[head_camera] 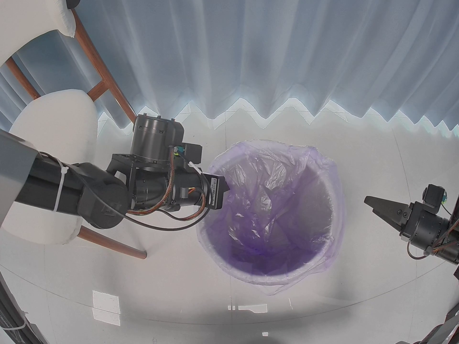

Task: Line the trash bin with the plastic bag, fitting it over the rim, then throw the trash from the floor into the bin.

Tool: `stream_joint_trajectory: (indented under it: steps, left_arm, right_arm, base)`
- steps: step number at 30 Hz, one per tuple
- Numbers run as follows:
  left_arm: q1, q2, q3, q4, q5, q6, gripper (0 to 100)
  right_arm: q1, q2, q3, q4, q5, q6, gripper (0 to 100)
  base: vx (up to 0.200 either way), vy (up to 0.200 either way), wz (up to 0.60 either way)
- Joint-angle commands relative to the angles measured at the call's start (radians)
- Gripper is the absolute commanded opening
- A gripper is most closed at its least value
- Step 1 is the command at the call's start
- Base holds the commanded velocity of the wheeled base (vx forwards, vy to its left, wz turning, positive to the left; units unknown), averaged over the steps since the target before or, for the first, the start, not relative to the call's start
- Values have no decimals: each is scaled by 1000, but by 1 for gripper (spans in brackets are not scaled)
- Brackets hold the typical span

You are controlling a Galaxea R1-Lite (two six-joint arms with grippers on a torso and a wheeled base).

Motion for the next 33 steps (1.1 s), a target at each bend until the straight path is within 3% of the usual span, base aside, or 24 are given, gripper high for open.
stream_joint_trajectory:
  steps: [1, 22, 33]
  left_arm:
    - [-1, -49, 24, -7, -2, 5, 0]
    - [-18, -56, 23, -19, 1, 37, 0]
    - [-21, -58, 26, -44, 1, 50, 0]
  right_arm:
    - [-14, 120, -6, -42, 14, 4, 100]
    - [-6, 241, 27, -53, 13, 15, 100]
    - [-1, 350, 20, -173, 11, 13, 100]
  base:
    - [0, 0, 0]
    - [0, 0, 0]
    - [0, 0, 0]
